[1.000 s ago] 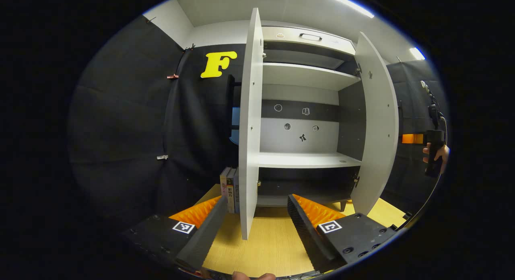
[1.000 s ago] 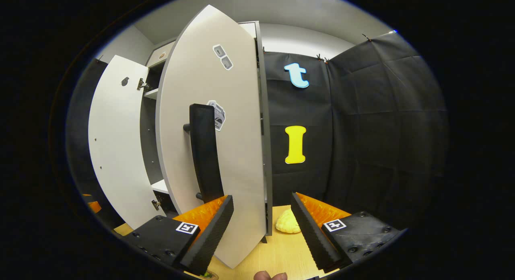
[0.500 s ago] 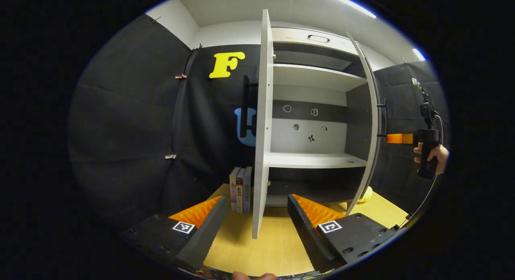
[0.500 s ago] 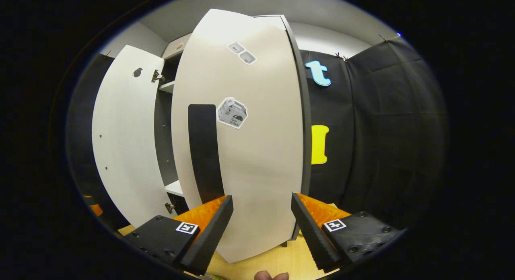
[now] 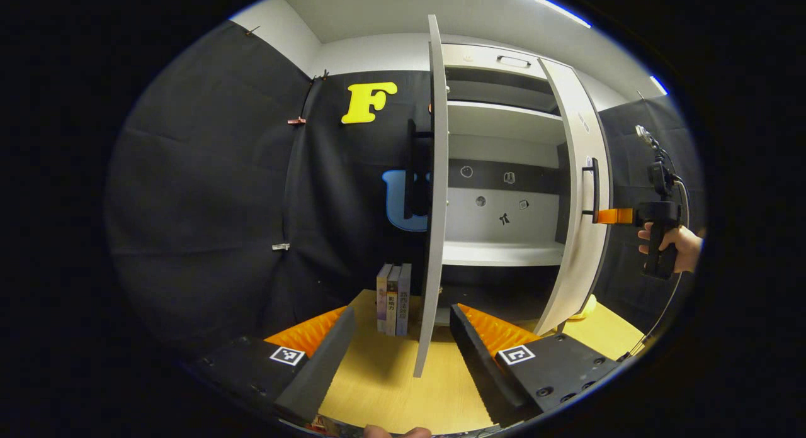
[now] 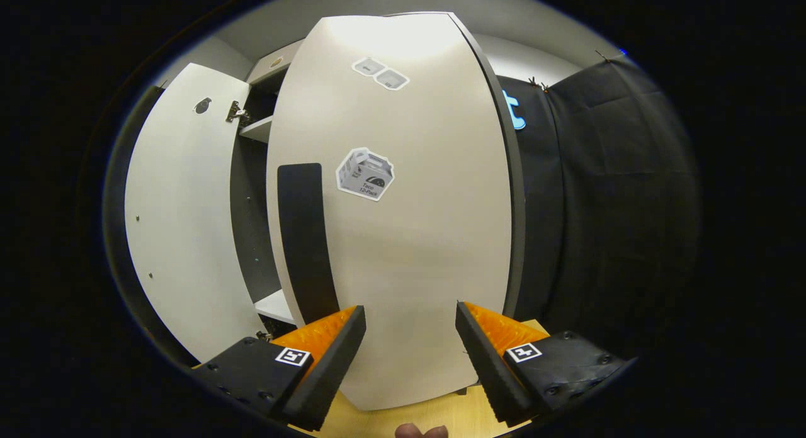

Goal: Grasp the bottle in the cabinet with the left hand and place it on the coaster, then close the right door with the right hand and the left door with the left hand.

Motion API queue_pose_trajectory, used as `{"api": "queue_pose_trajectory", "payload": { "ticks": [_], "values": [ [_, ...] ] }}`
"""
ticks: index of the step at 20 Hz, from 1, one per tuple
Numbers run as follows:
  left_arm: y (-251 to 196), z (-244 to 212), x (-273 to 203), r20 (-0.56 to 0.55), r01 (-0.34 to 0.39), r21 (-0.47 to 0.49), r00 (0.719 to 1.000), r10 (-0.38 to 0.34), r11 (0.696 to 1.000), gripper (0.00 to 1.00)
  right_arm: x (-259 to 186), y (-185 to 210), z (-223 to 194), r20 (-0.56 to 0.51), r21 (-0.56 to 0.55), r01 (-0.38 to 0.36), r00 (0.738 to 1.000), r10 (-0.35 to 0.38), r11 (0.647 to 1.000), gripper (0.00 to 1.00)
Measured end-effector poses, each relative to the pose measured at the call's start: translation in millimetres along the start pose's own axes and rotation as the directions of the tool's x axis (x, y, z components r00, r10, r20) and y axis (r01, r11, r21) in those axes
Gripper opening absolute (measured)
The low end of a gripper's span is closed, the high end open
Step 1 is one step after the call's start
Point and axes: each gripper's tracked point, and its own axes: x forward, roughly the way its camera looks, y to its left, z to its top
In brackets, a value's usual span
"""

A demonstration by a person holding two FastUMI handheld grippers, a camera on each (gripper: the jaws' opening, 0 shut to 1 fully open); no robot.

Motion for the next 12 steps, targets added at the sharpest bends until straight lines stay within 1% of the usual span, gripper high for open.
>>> {"api": "queue_pose_trajectory", "payload": {
  "ticks": [5, 7, 10, 12],
  "values": [
    [14.9, 4.8, 13.1, 0.007, -0.017, 0.012, 1.0, 0.017, 1.0, 0.96, 26.2, 4.1, -0.9, 0.009, -0.022, 0.013, 1.0, -0.013, 1.0, 0.97],
    [18.5, 9.6, 18.2, 0.014, -0.016, 0.021, 1.0, 0.016, 1.0, 0.95, 36.9, -0.4, -0.9, 0.005, -0.016, 0.033, 0.999, -0.033, 0.999, 0.96],
    [26.5, 17.5, 26.6, 0.026, -0.015, 0.036, 1.0, 0.014, 0.999, 0.95, 48.2, 0.7, -2.5, 0.001, -0.008, 0.036, 0.999, -0.036, 0.999, 0.98],
    [30.2, 18.6, 30.3, 0.028, -0.016, 0.039, 0.999, 0.015, 0.999, 0.95, 54.2, 2.3, -2.1, 0.012, -0.025, 0.042, 0.999, -0.042, 0.999, 0.98]
  ]
}}
